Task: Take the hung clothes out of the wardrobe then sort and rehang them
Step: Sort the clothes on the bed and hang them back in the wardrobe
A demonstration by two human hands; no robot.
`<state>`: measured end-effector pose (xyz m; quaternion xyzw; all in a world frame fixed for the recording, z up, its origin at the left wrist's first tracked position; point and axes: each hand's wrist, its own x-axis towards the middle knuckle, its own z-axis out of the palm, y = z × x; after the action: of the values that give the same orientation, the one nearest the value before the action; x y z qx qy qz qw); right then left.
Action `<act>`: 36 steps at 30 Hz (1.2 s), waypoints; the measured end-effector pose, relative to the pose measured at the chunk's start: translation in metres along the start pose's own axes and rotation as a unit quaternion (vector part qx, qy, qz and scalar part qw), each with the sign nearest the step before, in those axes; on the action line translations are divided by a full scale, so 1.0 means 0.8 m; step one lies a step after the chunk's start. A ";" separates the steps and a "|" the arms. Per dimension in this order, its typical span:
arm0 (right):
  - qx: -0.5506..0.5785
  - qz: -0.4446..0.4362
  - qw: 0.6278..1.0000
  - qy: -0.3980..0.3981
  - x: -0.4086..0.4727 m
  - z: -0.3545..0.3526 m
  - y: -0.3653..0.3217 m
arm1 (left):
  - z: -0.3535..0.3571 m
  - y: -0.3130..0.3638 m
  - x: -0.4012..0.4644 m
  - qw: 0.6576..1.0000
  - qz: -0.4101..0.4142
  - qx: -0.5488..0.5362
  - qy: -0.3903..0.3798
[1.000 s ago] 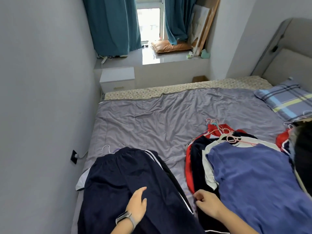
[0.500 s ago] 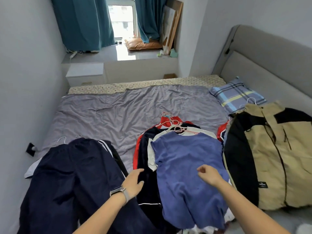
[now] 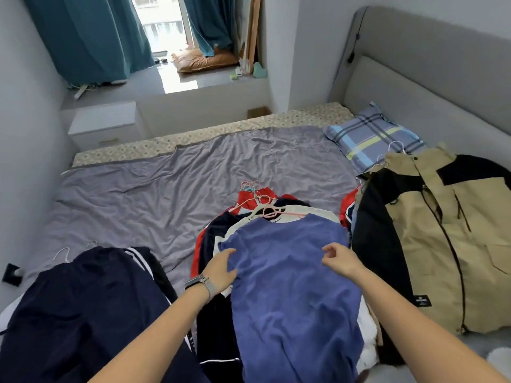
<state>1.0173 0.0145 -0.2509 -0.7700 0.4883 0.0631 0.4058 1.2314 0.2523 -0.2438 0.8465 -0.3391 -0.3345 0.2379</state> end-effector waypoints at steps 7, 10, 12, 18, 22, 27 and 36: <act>-0.071 0.003 0.992 -0.101 0.152 -0.065 0.053 | 0.069 0.075 0.104 0.990 -0.094 -0.077 0.073; -0.131 -0.030 0.979 -0.151 0.218 -0.082 0.063 | 0.101 0.105 0.150 0.981 -0.111 -0.115 0.109; -0.165 -0.067 0.971 -0.158 0.260 -0.091 0.063 | 0.119 0.116 0.180 0.974 -0.128 -0.131 0.135; -0.201 -0.097 0.955 -0.195 0.362 -0.088 0.065 | 0.159 0.138 0.244 0.952 -0.183 -0.141 0.202; -0.284 -0.098 0.931 -0.208 0.413 -0.059 0.072 | 0.174 0.130 0.268 0.953 -0.196 -0.128 0.191; -0.340 -0.104 0.914 -0.196 0.458 -0.019 0.067 | 0.181 0.105 0.270 0.952 -0.205 -0.133 0.184; -0.267 -0.089 0.942 -0.185 0.504 0.018 0.073 | 0.187 0.061 0.250 0.941 -0.252 -0.134 0.183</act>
<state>1.1818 -0.2695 -0.4922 -0.8652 0.2990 0.2958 0.2730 1.2113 0.0472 -0.3936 0.9110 -0.0170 -0.2656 0.3150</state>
